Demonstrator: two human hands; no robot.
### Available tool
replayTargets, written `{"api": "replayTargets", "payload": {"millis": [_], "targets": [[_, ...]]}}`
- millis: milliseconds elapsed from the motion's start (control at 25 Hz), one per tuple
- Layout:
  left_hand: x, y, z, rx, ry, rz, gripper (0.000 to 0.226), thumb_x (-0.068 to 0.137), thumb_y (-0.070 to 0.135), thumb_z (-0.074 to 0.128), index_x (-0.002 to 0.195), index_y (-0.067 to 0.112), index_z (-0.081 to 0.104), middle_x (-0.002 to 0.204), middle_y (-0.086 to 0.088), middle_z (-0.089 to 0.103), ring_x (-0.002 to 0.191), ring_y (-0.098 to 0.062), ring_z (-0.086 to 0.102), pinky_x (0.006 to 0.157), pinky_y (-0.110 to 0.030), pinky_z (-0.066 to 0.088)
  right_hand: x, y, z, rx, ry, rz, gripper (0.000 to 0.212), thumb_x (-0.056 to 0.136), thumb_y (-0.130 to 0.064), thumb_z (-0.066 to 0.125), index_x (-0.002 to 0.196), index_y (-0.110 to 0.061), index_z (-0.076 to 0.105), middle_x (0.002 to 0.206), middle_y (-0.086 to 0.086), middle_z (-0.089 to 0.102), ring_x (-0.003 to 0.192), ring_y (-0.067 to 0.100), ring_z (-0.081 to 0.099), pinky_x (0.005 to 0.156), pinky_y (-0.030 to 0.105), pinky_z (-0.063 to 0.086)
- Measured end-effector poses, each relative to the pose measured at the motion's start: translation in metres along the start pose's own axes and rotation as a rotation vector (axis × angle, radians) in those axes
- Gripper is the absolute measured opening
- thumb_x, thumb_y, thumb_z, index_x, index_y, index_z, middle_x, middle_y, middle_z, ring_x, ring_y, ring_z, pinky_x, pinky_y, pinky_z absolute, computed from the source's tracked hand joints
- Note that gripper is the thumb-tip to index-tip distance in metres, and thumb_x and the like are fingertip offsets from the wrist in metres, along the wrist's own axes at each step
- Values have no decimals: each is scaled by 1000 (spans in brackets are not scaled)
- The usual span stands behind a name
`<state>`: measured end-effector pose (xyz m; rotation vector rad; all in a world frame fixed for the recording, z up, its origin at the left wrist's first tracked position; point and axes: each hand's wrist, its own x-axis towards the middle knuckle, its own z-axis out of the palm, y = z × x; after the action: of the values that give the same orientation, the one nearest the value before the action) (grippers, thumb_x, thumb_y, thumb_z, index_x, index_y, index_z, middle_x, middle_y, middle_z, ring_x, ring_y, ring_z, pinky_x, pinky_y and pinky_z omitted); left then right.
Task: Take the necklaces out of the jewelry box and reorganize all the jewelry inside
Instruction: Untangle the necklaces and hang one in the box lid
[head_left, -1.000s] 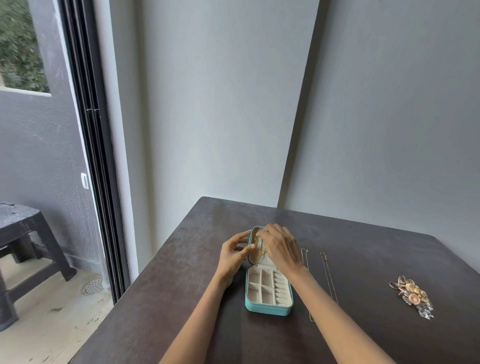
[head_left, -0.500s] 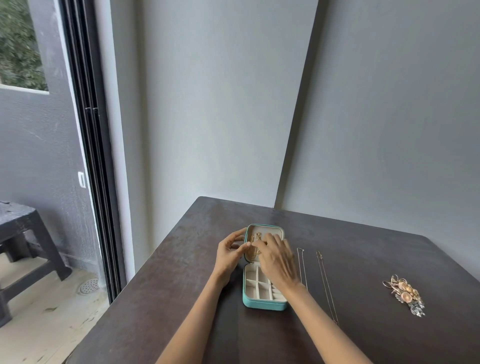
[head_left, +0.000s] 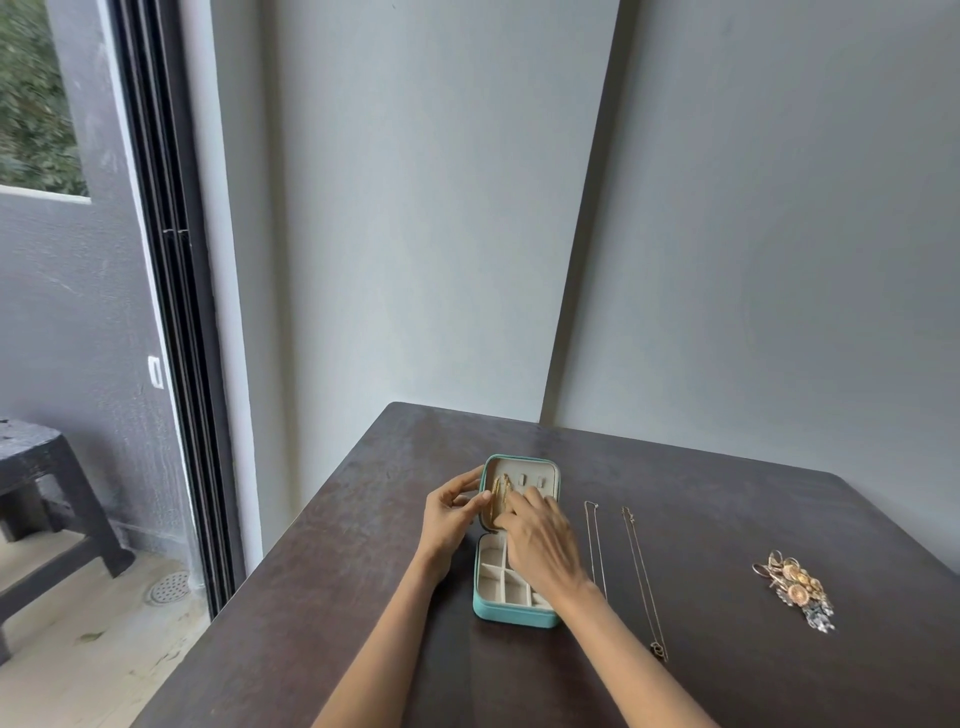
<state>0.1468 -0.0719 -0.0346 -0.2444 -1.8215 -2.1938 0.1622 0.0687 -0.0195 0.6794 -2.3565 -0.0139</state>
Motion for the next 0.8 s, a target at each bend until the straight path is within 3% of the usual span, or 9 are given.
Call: {"api": "replayTargets", "payload": {"millis": [80,200,320,440,560,800], "targets": [[0,0,0,7,-1,2,36,83,-3,64,119,4,63,93,-8,72,64,2,61,58,-10,46,0,0,0,14,-7,4,33,71,-12,41,66,-24,72,89,-7,66,79,14,54,64,26,49],[0,-1,1,-1,-3,1,36,83,-5,62,118,6,62,90,-4,72,61,3,60,57,-10,46,-2,-1,-2,33,-1,-4,18,64,-10,60,66,-23,73,87,-7,67,77,14,56,62,26,49],[0,0,1,-13,-4,0,37,83,-5,62,117,9,63,87,0,73,62,2,61,58,-11,47,-3,-2,-3,55,15,3,28,65,-8,50,64,-24,73,78,-9,64,73,14,55,59,25,50],[0,-1,1,-17,-3,2,36,83,-4,63,116,9,63,88,-3,73,66,-2,64,59,-13,49,-2,-1,-3,62,46,29,25,62,-4,61,69,-25,73,72,-10,61,71,15,56,58,26,49],[2,-3,1,-31,8,2,34,83,-6,63,114,9,64,82,-2,74,66,-6,67,58,-14,51,-2,1,-2,110,84,87,35,64,-1,57,81,-27,73,73,-9,61,73,16,57,59,27,50],[6,-13,-2,-14,22,-35,23,84,-1,64,103,13,68,90,-10,73,75,-18,66,61,-20,54,-1,-1,3,94,-8,118,44,49,4,74,79,-28,73,73,-8,60,72,17,58,56,27,49]]}}
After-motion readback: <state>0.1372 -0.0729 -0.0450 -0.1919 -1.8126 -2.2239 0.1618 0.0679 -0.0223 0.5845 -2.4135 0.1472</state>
